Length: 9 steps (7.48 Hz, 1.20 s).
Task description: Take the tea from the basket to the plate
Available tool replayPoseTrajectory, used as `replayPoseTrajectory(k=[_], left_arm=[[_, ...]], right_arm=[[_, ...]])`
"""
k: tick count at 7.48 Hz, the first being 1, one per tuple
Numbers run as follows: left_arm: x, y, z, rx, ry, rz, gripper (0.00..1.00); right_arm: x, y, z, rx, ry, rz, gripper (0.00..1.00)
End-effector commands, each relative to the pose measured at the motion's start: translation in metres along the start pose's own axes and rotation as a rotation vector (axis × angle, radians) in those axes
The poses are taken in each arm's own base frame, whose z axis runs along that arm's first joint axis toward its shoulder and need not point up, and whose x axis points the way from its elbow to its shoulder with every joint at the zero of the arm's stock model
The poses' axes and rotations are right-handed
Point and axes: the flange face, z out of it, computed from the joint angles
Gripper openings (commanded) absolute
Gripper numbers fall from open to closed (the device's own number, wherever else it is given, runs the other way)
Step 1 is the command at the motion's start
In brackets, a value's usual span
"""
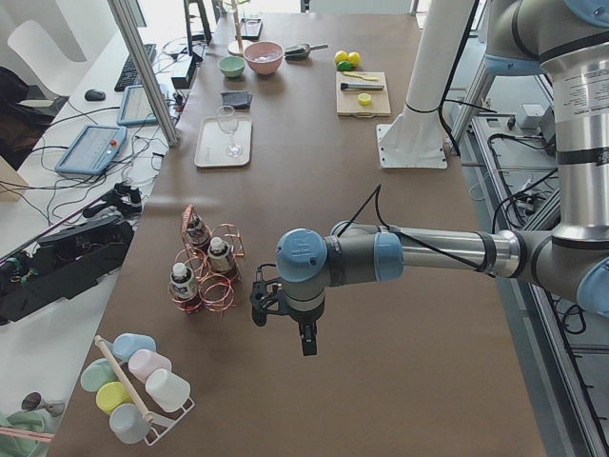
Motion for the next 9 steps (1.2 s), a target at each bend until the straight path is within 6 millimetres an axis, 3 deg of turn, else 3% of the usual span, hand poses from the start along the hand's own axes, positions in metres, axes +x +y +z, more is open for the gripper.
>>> replayPoseTrajectory(k=[1,3,4,5,7,9], left_arm=[[0.026,-0.031,-0.031,0.062,0.017,-0.379,0.99],[0.047,-0.057,-0.049,0.089,0.038,-0.642,0.99],[0.066,-0.084,-0.044,0.074,0.040,-0.776,0.99],[0.095,-0.122,-0.065,0.098,0.062,-0.875,0.99],[0.187,-0.188,-0.093,0.059,0.041,-1.000,0.99],[0.217,-0.247,-0.105,0.049,0.032,-1.037,0.99]], right_arm=[[0.000,0.000,0.000,0.000,0.000,-0.002,1.00],[0.001,0.001,0.001,-0.003,0.000,0.000,1.00],[0.001,0.001,0.001,-0.003,0.001,0.000,1.00],[0.001,0.001,0.001,-0.003,0.001,0.002,1.00],[0.001,0.001,0.001,-0.003,0.001,0.002,1.00],[0.001,0.001,0.001,-0.003,0.001,0.002,1.00]])
